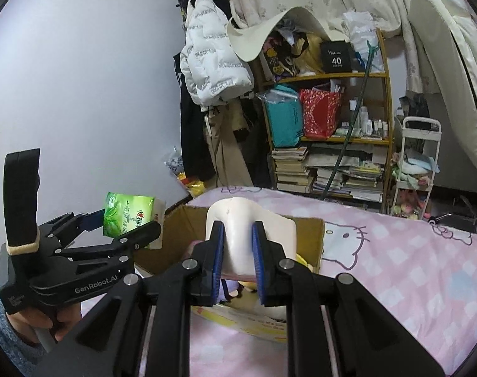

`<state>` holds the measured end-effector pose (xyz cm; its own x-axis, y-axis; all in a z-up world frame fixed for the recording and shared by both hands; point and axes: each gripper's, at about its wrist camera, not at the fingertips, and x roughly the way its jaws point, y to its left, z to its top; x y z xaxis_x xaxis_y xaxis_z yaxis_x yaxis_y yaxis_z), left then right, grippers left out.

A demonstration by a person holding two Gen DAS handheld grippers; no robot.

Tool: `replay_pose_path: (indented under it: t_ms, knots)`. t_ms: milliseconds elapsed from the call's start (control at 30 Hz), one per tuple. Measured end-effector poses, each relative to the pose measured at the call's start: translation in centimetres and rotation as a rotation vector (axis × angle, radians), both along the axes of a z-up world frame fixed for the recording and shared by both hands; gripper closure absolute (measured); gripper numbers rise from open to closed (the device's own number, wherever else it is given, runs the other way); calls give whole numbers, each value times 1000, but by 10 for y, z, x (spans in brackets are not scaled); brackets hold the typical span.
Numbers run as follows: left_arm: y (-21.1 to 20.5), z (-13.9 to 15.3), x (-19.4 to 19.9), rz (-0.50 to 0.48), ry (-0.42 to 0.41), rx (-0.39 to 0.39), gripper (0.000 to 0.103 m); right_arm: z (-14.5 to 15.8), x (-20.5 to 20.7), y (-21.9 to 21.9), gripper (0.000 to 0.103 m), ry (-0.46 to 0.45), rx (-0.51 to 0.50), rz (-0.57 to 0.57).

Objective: Organize soft objects
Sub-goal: 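Carry the cushion over the box with right tool while left tool carries the tissue pack, then open right tool releasing the cushion in the box while left tool releases the tissue pack, then lower the left tool to the clear bag with the purple item on the bed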

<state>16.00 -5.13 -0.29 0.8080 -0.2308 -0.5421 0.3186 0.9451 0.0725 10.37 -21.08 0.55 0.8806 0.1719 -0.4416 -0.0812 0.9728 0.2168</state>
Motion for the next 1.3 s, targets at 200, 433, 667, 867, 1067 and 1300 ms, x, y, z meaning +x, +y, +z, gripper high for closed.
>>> replay_pose_path:
  t_ms: [200,433,667,867,1067,1300]
  knots:
    - [0,-18,17,11,36,7,29,-24,18,-6,84,51,23,-10]
    - [2,-34,30,35,107,25,27,-43,29,-13,78,116,62,-18]
    - [8,-31,27,40,113,5,14,-39,24,-15,51,114,61,-31]
    - [11,-23,12,49,126,25,11,-29,11,-14,33,106,51,-49]
    - [12,-8,-18,26,131,65,6,-13,-5,-8,18,85,11,-52]
    - [20,-6,-44,41,194,79,4,2,-29,-3,7,85,-9,-47]
